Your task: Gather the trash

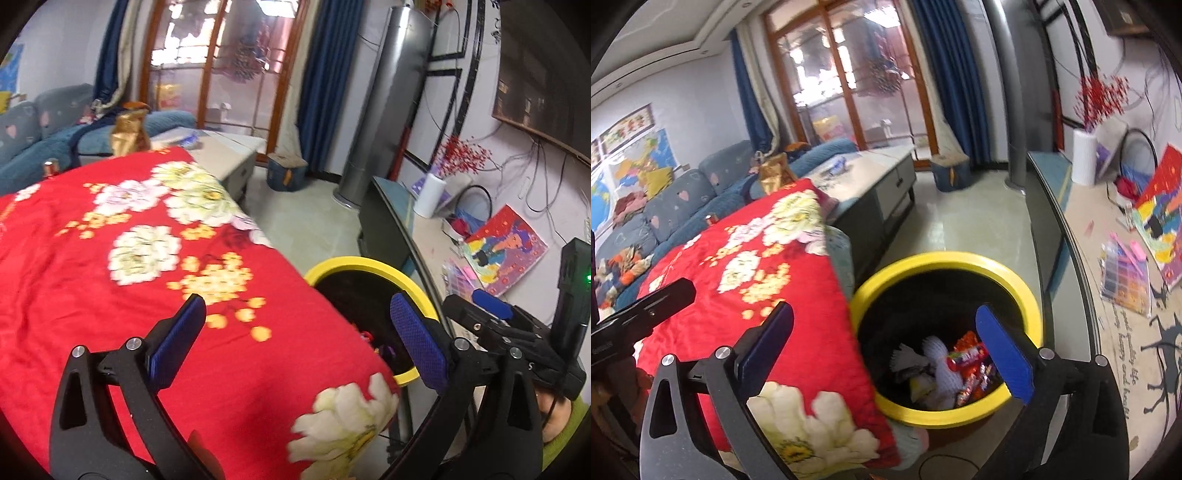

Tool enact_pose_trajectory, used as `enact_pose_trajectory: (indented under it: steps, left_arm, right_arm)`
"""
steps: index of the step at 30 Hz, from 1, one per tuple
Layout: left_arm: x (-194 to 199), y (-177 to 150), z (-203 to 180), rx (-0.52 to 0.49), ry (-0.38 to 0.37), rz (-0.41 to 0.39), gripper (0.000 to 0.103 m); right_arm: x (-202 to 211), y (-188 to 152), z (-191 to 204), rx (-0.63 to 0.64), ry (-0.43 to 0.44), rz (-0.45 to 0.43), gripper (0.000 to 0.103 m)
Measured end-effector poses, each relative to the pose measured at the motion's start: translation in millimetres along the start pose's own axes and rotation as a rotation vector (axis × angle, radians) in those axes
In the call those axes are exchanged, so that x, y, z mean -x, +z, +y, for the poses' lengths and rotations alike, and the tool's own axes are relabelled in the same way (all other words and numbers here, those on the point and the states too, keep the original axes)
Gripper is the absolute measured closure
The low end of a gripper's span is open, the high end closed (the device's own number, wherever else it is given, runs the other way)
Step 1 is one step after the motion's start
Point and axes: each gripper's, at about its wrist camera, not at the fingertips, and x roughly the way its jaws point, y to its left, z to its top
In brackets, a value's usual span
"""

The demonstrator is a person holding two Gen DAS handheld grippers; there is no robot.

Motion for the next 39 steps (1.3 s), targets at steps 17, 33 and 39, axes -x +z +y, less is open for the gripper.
enact_pose_trajectory:
  steps: [17,33,39]
  left_arm:
    - [82,-48,50,0.025,0.168,-0.156,0.011]
    - [93,-59,58,0.032,0.169,-0.169,0.011]
    - [94,-60,58,0.034,0.166,-0.168,0.011]
  right_arm:
    - [35,-37,71,0.114,0.025,-0.264,0.007]
    - [32,-46,88,0.137,0.021,-0.267,0.007]
    - [32,-48,88,0.142,0.017,-0.264,0.007]
